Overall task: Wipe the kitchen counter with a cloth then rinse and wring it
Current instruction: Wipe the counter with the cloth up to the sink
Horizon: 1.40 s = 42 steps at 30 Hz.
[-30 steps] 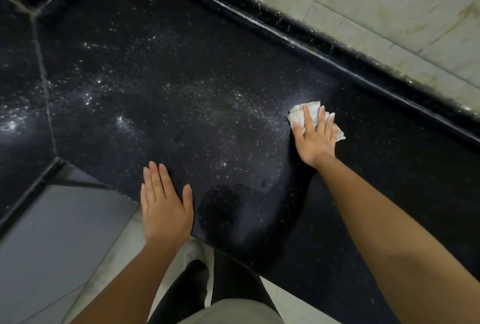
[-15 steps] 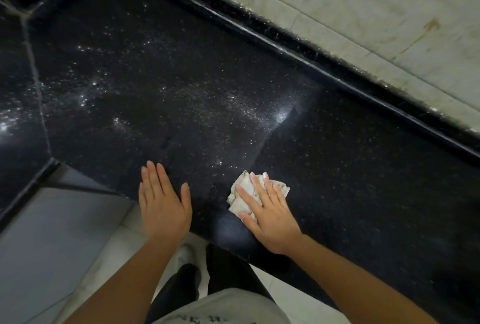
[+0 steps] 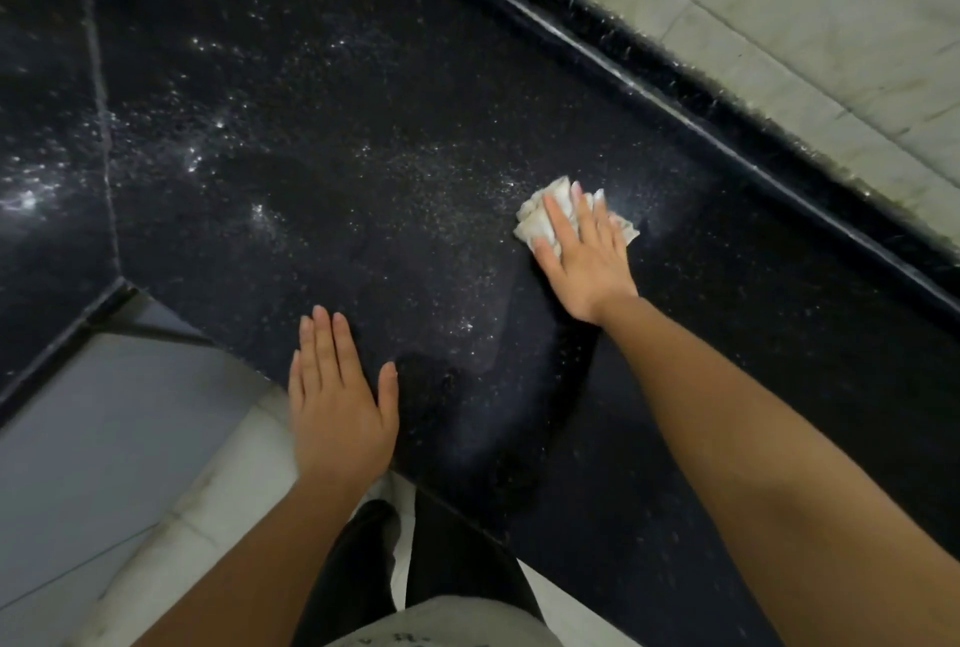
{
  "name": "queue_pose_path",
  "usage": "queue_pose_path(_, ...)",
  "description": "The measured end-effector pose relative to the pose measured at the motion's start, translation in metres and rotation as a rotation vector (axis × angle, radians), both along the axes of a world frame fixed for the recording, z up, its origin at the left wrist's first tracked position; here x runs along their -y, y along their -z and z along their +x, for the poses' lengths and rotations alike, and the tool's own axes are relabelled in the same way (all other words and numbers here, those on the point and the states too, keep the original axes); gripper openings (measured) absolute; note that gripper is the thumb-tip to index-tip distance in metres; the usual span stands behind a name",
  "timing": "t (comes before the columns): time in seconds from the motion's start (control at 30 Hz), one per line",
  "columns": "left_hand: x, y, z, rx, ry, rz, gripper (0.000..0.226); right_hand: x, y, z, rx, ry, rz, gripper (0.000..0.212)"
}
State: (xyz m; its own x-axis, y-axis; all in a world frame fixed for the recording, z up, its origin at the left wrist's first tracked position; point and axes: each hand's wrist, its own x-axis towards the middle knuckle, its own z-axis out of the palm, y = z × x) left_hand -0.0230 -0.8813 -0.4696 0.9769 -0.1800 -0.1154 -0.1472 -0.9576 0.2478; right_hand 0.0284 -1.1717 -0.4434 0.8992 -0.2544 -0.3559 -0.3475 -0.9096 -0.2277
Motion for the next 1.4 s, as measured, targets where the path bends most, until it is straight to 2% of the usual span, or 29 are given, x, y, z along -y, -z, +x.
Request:
queue_pose_path(0.13,0.0,-0.001,-0.001,0.007,-0.002,-0.004,0.07,0.011,0.001,0.034,-0.047,0.084,0.002,0.061)
queue_pose_path(0.3,-0.001,0.0,0.0,0.005,-0.002,0.003,0.071,-0.002,-0.001,0.027,-0.041,0.094,0.019,0.059)
queue_pose_path(0.53,-0.002,-0.001,0.0,0.007,0.006,-0.031,0.071,-0.07,-0.002,-0.06,-0.063,-0.212,0.019,0.056)
queue_pose_path(0.7,-0.002,-0.003,0.0,0.005,0.012,-0.044,0.071,-0.112,-0.001,-0.124,-0.005,-0.495,0.01,0.056)
queue_pose_path(0.9,-0.003,-0.002,0.001,0.0,0.013,-0.07,0.07,-0.09,0.003,-0.116,0.026,-0.72,-0.022,0.053)
queue_pose_path(0.97,-0.002,-0.002,0.0,-0.007,0.011,-0.066,0.071,-0.079,0.003,-0.093,0.03,-0.664,-0.032,0.054)
queue_pose_path(1.27,-0.001,0.003,0.001,-0.001,0.004,-0.009,0.07,-0.027,0.0,0.036,-0.038,-0.157,-0.03,0.056)
queue_pose_path(1.4,-0.001,0.005,0.001,0.014,-0.002,0.026,0.069,-0.023,0.004,0.058,-0.046,-0.028,-0.023,0.056)
